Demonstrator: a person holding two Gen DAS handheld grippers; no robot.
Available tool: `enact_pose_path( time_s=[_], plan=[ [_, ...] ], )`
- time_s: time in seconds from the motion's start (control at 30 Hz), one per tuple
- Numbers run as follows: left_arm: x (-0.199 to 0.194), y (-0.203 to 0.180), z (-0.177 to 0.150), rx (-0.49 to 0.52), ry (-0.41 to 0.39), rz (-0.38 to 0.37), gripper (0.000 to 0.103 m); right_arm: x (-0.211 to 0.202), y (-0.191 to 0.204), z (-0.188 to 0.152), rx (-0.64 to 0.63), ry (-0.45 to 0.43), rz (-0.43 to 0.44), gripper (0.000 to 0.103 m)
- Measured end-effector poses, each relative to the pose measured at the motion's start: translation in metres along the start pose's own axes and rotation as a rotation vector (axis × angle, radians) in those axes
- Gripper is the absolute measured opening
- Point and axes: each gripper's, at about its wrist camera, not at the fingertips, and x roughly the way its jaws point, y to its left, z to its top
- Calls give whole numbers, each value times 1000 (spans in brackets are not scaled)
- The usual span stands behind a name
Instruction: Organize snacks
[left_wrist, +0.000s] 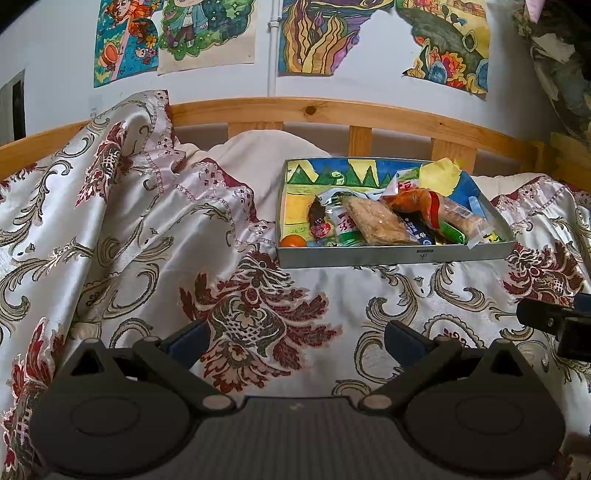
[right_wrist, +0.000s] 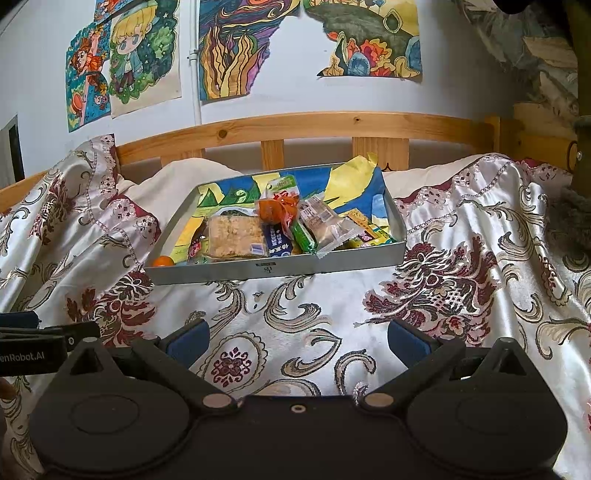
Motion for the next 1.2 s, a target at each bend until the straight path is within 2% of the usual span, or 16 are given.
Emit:
enact_pose_path(
  time_s=[1.2],
  plan=[
    [-3,-3,0,36,5,-10,102,1,1,-2,-1,7,1,102]
  ],
)
